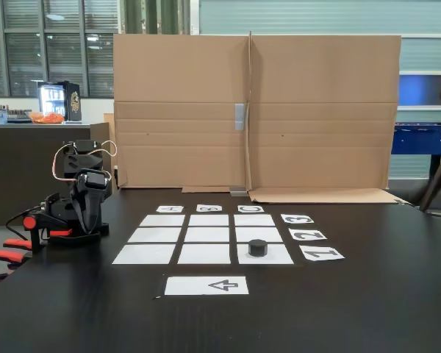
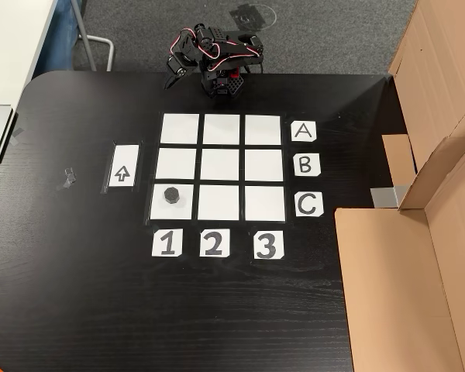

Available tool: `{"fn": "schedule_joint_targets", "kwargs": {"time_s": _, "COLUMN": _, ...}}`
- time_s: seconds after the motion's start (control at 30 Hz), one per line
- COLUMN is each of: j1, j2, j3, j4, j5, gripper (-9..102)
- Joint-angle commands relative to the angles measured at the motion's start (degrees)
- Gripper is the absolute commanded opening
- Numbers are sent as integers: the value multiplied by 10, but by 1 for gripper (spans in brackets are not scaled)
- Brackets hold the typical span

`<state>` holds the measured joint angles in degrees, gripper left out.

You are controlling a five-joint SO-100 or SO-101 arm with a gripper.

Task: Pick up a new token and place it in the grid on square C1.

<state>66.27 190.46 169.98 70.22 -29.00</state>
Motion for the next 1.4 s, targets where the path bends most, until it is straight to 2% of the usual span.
{"fn": "schedule_joint_targets", "kwargs": {"time_s": 0.0, "j1": 6, "j2": 2, "j3": -2, "j4": -11, "j5": 6, "gripper": 0}}
{"fn": "schedule_joint_targets", "kwargs": {"time_s": 1.37, "j1": 8, "j2": 2, "j3": 1, "j4": -18, "j5": 11, "gripper": 0}}
